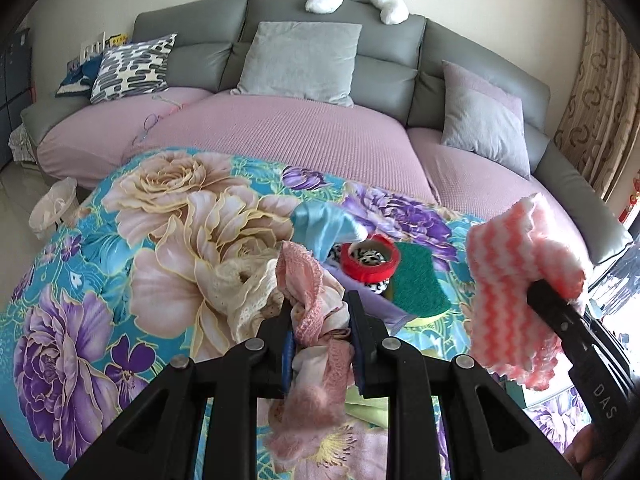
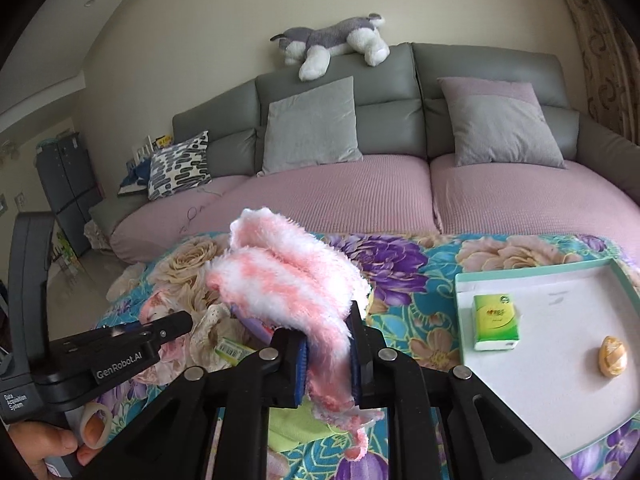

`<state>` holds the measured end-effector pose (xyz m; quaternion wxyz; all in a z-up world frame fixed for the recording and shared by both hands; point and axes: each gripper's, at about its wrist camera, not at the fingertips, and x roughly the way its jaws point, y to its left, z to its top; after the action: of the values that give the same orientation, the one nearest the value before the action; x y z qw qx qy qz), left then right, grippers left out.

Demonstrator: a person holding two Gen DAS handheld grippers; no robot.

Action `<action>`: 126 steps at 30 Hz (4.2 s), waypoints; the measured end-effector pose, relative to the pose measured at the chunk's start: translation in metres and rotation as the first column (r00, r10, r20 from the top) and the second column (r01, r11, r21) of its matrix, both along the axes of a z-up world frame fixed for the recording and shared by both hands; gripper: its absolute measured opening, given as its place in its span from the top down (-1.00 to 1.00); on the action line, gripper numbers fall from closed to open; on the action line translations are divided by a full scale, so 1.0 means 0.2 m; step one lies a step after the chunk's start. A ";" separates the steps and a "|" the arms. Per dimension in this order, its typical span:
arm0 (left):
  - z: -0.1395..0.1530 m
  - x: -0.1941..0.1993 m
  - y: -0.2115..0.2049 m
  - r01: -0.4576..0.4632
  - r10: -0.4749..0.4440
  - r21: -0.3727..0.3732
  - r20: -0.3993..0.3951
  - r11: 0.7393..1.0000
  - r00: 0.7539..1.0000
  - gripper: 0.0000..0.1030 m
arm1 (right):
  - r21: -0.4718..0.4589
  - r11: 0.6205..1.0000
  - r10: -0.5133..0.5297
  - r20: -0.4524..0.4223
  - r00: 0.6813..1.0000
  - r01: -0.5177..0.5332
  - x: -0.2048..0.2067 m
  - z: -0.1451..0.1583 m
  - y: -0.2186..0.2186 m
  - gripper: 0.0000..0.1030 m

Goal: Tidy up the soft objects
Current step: 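Carry the lace and towel into the white tray and open both grippers, then move both grippers back from the tray to the pile of items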

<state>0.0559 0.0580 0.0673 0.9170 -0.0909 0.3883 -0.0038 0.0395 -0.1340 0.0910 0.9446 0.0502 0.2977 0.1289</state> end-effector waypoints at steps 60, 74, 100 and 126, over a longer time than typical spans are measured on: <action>-0.21 0.24 -1.48 0.547 -0.545 0.099 -0.054 0.831 0.837 -0.15 | -0.125 0.798 -0.601 -0.105 0.792 0.589 0.06 -0.14 -1.25 0.39; -0.08 0.24 -1.25 0.405 -0.413 0.139 0.033 0.904 0.910 -0.96 | -0.201 0.776 -0.624 -0.102 0.775 0.598 0.03 -0.08 -1.22 -1.00; -0.11 0.16 -0.21 -0.058 0.057 0.068 0.018 0.996 0.998 -0.96 | -0.170 0.910 -0.409 -0.214 0.887 0.379 0.07 -0.14 -0.55 -1.00; -0.23 0.06 0.55 -0.356 0.357 0.023 -0.047 0.934 0.933 -0.96 | -0.178 0.982 -0.114 -0.304 0.946 0.062 0.18 -0.33 0.26 -1.00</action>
<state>0.0678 0.1674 0.0204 0.8930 -0.1532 0.3884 0.1678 0.0748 -0.0813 0.0247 0.8911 0.0045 0.4509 0.0517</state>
